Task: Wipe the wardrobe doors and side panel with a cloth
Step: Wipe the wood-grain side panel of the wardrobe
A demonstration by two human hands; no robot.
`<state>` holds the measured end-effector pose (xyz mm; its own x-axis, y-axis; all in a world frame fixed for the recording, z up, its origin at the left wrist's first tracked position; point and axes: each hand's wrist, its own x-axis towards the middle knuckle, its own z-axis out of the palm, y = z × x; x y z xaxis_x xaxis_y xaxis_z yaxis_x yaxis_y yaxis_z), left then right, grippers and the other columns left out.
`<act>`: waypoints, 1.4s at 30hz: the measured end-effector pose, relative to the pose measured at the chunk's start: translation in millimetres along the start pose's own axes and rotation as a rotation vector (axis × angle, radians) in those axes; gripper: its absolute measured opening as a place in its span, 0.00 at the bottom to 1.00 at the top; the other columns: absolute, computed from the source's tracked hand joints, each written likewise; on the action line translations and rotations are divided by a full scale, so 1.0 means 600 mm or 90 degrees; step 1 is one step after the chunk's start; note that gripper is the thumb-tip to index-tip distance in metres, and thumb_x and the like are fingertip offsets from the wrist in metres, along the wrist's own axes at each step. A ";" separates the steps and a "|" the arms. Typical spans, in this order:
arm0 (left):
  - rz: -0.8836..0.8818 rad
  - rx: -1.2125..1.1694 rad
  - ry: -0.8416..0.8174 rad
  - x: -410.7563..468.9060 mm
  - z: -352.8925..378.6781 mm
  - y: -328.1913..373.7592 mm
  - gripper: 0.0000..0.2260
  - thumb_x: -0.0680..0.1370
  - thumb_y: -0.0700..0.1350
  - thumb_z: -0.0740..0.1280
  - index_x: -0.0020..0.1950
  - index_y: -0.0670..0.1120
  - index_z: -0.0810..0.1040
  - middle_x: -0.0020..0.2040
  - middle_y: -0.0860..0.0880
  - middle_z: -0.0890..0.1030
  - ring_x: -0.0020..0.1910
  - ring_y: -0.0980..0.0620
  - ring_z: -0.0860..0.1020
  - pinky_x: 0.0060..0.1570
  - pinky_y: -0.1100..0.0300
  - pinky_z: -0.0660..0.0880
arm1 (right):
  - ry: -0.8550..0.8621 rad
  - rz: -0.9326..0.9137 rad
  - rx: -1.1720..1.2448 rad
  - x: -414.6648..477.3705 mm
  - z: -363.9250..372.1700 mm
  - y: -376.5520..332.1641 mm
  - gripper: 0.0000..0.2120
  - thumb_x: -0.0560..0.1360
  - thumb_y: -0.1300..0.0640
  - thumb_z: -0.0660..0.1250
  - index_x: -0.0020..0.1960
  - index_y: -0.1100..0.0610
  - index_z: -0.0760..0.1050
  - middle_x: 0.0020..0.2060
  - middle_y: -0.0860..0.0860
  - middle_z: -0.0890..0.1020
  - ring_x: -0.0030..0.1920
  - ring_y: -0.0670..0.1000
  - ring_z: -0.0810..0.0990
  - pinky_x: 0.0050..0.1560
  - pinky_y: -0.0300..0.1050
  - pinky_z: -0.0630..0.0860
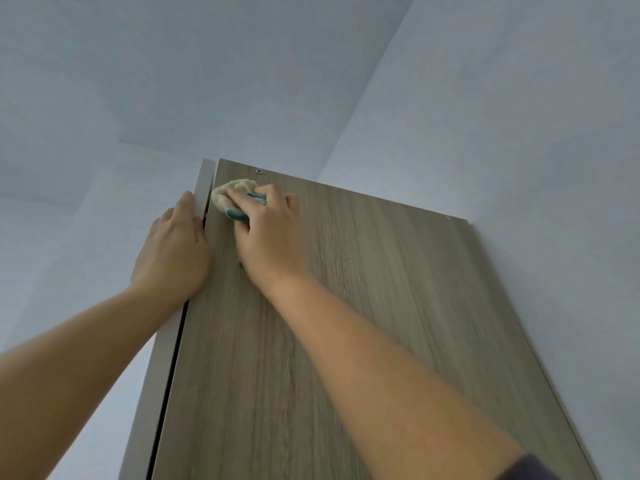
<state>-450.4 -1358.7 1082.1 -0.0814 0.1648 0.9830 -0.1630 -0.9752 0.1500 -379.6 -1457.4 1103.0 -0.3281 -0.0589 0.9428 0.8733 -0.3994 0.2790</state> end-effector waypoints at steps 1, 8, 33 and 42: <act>-0.003 0.006 -0.002 0.000 -0.001 -0.001 0.12 0.81 0.40 0.51 0.62 0.43 0.66 0.57 0.39 0.74 0.57 0.40 0.70 0.49 0.48 0.67 | 0.001 -0.001 0.003 0.001 0.001 -0.001 0.20 0.78 0.59 0.64 0.69 0.51 0.73 0.62 0.55 0.73 0.57 0.57 0.66 0.58 0.52 0.71; -0.023 0.065 -0.012 -0.013 -0.009 0.012 0.25 0.81 0.41 0.51 0.78 0.53 0.52 0.70 0.43 0.70 0.69 0.41 0.65 0.60 0.44 0.65 | -0.021 -0.023 0.011 0.001 -0.004 0.009 0.23 0.76 0.66 0.63 0.69 0.51 0.73 0.61 0.53 0.73 0.58 0.55 0.66 0.56 0.51 0.72; -0.076 0.201 0.100 -0.038 0.011 0.042 0.19 0.79 0.38 0.52 0.68 0.53 0.64 0.49 0.39 0.74 0.50 0.37 0.72 0.48 0.47 0.68 | -0.018 0.291 -0.379 -0.122 -0.278 0.469 0.29 0.68 0.65 0.71 0.69 0.56 0.72 0.62 0.61 0.73 0.59 0.63 0.69 0.58 0.54 0.66; -0.064 0.181 0.101 -0.048 0.013 0.059 0.22 0.79 0.34 0.52 0.71 0.49 0.65 0.54 0.38 0.76 0.58 0.38 0.71 0.51 0.46 0.69 | -0.053 0.359 -0.358 -0.132 -0.293 0.477 0.28 0.74 0.64 0.68 0.73 0.58 0.66 0.67 0.62 0.68 0.64 0.64 0.65 0.67 0.53 0.62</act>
<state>-446.4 -1398.8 1060.0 -0.2350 0.2619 0.9360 0.1007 -0.9513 0.2914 -167.1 -1728.0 1076.3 0.1569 -0.3298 0.9309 0.5801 -0.7321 -0.3571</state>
